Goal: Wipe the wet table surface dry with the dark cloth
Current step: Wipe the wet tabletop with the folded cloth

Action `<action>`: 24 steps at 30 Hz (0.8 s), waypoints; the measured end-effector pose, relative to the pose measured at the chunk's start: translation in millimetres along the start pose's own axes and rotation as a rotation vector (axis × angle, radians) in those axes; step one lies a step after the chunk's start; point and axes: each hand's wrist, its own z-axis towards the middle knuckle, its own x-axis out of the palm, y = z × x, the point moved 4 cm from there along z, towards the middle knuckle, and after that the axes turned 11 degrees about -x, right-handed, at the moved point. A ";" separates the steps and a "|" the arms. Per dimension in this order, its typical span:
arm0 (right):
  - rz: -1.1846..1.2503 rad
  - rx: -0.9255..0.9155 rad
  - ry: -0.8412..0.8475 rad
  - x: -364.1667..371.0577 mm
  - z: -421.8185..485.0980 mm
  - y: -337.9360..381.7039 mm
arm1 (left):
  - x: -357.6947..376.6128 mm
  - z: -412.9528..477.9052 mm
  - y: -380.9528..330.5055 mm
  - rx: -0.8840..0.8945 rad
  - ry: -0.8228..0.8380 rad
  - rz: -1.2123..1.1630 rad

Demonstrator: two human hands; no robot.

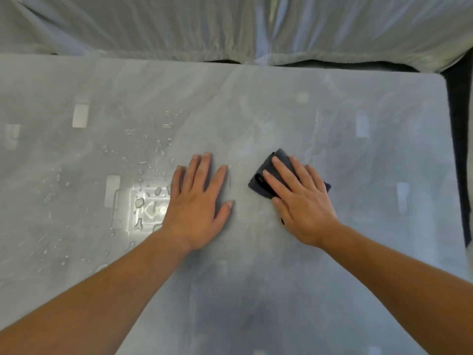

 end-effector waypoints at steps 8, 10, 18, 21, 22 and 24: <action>0.089 0.467 -0.196 -42.8 115.1 -49.7 | 7.6 25.3 12.5 0.009 0.015 -0.010; 0.017 0.258 -0.153 -32.1 109.1 -16.3 | 7.5 26.0 14.1 0.012 0.021 -0.035; 0.065 0.466 -0.206 -56.2 169.0 -72.0 | 7.1 27.2 15.7 0.039 0.022 -0.048; 0.030 0.412 -0.200 -55.9 188.8 -49.9 | 8.6 28.0 16.6 0.046 0.012 -0.054; 0.009 0.308 -0.166 -51.5 184.9 -36.4 | 9.1 27.7 16.8 0.051 0.007 -0.049; -0.043 0.076 -0.088 -43.2 168.5 -16.5 | 9.5 27.4 16.7 0.055 -0.003 -0.030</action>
